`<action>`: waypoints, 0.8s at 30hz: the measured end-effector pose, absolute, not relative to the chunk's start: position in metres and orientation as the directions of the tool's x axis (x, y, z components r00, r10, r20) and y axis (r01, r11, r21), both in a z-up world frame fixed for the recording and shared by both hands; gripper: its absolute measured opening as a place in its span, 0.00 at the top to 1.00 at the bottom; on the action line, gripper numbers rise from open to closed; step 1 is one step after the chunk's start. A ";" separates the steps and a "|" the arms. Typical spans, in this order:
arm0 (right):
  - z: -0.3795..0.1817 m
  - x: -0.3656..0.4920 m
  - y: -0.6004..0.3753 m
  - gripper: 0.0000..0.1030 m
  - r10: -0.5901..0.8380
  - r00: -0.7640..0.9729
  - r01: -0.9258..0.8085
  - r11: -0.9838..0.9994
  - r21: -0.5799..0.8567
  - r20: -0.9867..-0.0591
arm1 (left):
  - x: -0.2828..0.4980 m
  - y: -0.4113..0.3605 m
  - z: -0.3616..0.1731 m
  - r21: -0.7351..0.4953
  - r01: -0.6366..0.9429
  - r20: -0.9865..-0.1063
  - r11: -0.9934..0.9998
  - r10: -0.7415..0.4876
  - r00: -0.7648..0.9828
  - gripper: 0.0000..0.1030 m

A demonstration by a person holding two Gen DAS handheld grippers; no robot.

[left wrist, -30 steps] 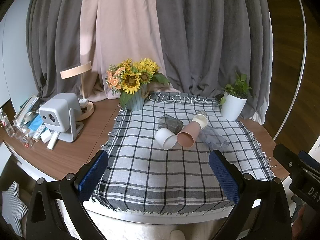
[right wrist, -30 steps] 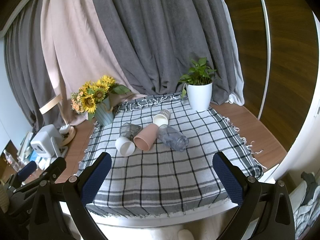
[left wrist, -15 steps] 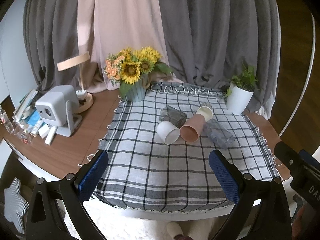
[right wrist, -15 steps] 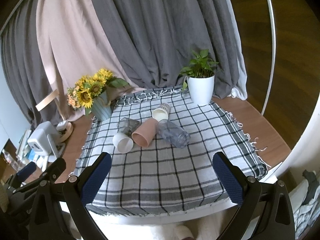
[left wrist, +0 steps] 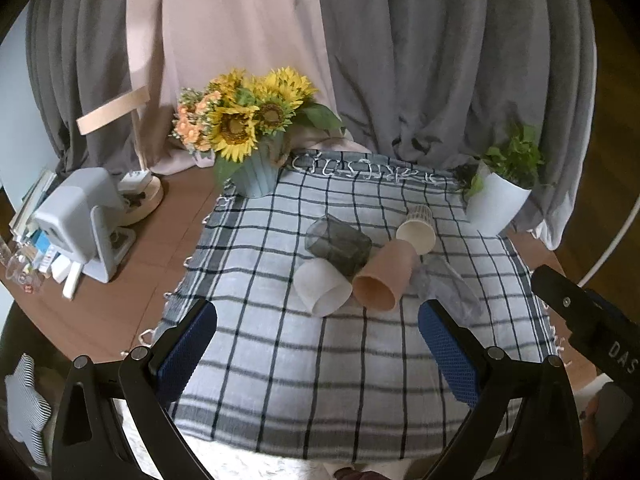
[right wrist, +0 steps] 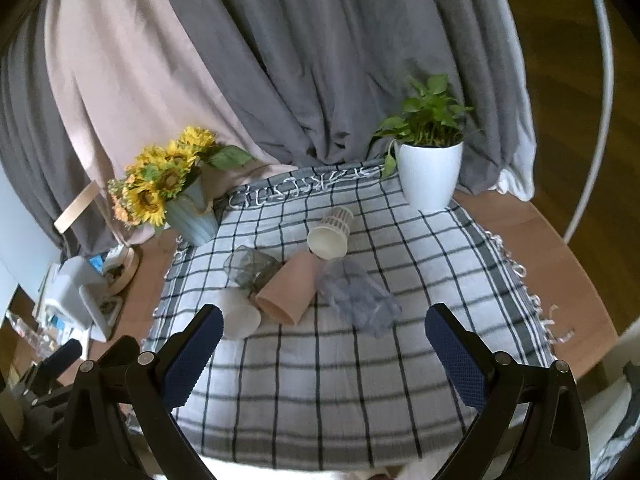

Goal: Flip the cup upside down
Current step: 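Move the right gripper toward the brown houndstooth paper cup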

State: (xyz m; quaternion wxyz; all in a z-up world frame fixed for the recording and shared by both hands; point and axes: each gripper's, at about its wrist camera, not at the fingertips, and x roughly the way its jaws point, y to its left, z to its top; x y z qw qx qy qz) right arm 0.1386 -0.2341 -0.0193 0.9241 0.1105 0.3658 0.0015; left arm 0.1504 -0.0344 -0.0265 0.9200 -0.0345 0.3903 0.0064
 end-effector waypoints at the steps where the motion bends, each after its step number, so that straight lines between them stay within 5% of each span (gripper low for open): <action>1: -0.021 0.149 -0.236 0.01 0.090 0.727 0.076 0.975 0.210 -0.681 | 0.158 -0.035 -0.027 -0.065 -0.039 -0.723 0.997 -0.020 0.691 0.00; 24: -0.063 0.339 -0.253 0.01 0.193 0.561 0.041 0.965 0.260 -0.805 | 0.304 -0.058 -0.055 -0.054 -0.112 -0.820 0.992 0.020 0.572 0.00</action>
